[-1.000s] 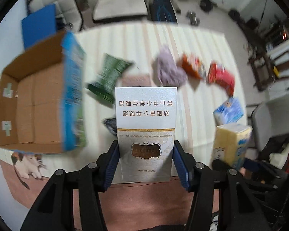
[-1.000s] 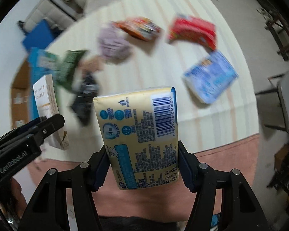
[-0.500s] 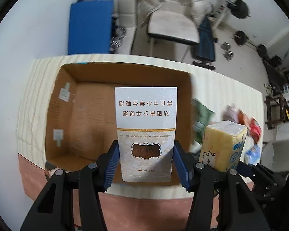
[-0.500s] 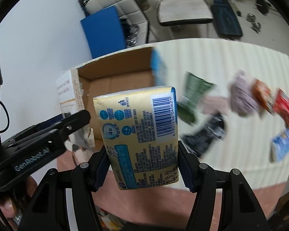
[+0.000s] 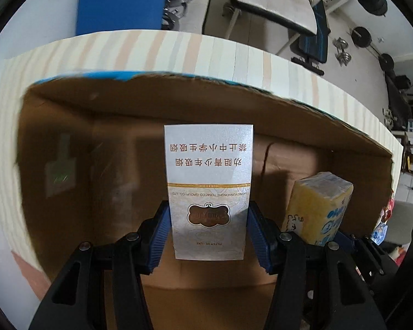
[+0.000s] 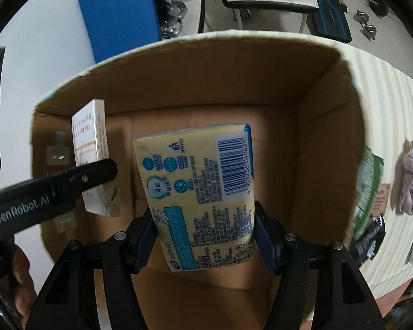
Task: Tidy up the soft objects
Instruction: 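Carry both items into the cardboard box and open both tools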
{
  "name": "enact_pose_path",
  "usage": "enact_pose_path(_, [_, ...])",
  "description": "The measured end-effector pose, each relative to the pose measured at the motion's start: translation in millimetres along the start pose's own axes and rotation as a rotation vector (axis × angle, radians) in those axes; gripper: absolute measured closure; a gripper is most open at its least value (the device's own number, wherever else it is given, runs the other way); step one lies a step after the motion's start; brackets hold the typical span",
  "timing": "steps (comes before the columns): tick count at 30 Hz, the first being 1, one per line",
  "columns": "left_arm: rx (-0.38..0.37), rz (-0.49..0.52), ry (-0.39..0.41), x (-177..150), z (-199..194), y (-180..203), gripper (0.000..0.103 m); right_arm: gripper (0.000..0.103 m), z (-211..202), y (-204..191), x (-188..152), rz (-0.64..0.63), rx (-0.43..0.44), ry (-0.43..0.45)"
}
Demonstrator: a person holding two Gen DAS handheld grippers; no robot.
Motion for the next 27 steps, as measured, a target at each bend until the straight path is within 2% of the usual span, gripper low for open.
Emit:
enact_pose_path(4, [-0.033, 0.028, -0.053, 9, 19, 0, 0.051, 0.037, 11, -7, 11, -0.002, -0.033, 0.002])
enact_pose_path(9, [-0.004, 0.065, -0.122, 7, 34, 4, 0.05, 0.034, 19, -16, 22, -0.006, -0.019, -0.001])
enact_pose_path(10, [-0.009, 0.069, -0.135, 6, 35, 6, 0.048, 0.027, 20, -16, 22, -0.008, -0.013, -0.002])
enact_pose_path(11, [0.01, 0.069, -0.135, 6, 33, 5, 0.043, 0.014, 19, -16, 23, -0.011, -0.017, -0.003])
enact_pose_path(12, [0.016, 0.07, -0.128, 6, 32, 4, 0.04, 0.012, 19, -15, 24, -0.017, -0.039, -0.006])
enact_pose_path(14, [0.007, 0.074, -0.115, 5, 27, 3, 0.02, 0.01, 15, -14, 24, -0.024, -0.038, -0.006])
enact_pose_path(16, [0.022, 0.075, -0.096, 3, 21, 0, 0.011, 0.009, 13, -12, 22, -0.029, -0.035, -0.017])
enact_pose_path(18, [0.031, 0.077, -0.084, -2, 14, -1, 0.01, 0.008, 8, -11, 18, -0.037, -0.046, -0.013])
enact_pose_path(21, [0.038, 0.08, -0.062, -13, 3, -5, 0.01, 0.0, -1, -13, 15, -0.053, -0.053, -0.005])
enact_pose_path(27, [0.056, 0.085, 0.018, -41, -30, -12, 0.01, 0.0, -25, -7, 5, -0.041, -0.096, 0.025])
Point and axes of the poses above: each gripper's, at about its wrist camera, not at the fingertips, and z roughly the way its jaws point, y to its right, x to its top, the point moved 6 cm from there along z, roughly the way its jaws point, and after that the axes turned 15 degrees about -x, right-handed, at the moved point
